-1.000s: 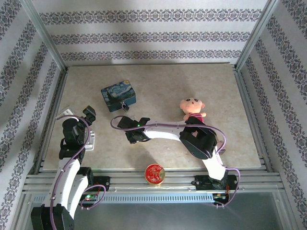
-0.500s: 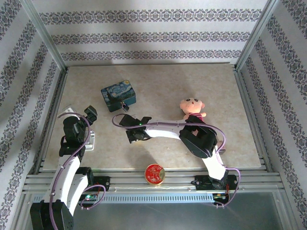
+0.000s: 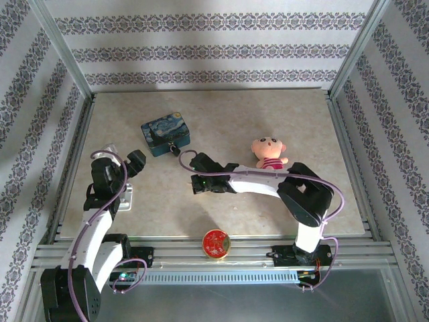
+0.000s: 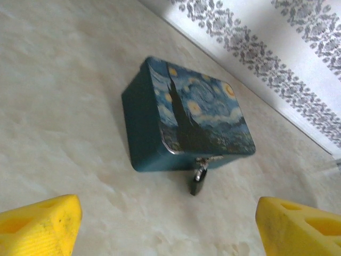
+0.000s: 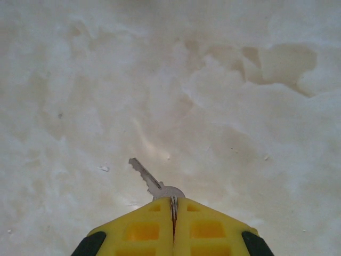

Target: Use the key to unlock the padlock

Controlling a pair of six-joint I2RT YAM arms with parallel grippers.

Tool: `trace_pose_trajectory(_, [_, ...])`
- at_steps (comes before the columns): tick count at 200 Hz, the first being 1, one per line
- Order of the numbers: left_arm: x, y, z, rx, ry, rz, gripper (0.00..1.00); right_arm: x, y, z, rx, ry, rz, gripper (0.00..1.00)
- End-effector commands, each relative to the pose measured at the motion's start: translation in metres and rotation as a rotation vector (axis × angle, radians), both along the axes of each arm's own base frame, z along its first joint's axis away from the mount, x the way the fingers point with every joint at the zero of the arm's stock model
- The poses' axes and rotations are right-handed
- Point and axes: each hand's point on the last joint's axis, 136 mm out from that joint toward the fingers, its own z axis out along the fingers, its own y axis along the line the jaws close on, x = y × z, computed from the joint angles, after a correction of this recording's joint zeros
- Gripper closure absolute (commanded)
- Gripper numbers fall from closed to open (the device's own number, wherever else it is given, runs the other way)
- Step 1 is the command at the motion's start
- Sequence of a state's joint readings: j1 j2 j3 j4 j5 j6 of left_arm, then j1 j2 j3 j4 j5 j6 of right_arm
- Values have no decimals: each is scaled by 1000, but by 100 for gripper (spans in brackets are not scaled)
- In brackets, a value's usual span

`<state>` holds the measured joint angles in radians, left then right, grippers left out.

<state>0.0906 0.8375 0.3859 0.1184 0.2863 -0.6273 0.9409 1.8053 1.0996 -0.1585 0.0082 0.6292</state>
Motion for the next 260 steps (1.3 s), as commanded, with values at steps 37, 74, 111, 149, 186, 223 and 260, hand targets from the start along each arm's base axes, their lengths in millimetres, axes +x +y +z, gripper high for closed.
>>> trace_pose_trajectory(37, [-7, -57, 3, -139, -11, -232, 21, 9, -2, 56, 118, -178, 24, 100])
trace_pose_trajectory(74, [-9, -110, 10, -169, -2, -410, 24, 12, -5, 83, 194, -273, 14, 100])
trace_pose_trajectory(111, [-9, -154, 11, -218, -1, -520, 30, 11, -6, 100, 261, -322, 1, 100])
trace_pose_trajectory(149, [-1, -165, 17, -313, -43, -514, 32, 12, -6, 106, 294, -343, -9, 100])
trace_pose_trajectory(186, [0, -170, 7, -333, 27, -504, 33, 14, -4, 107, 313, -345, -20, 100])
trace_pose_trajectory(223, [-2, -164, -2, -329, 1, -470, 31, 18, -7, 107, 309, -348, -47, 100])
trace_pose_trajectory(260, [-7, -165, 8, -248, -105, -530, 33, 21, -11, 117, 319, -337, -74, 100])
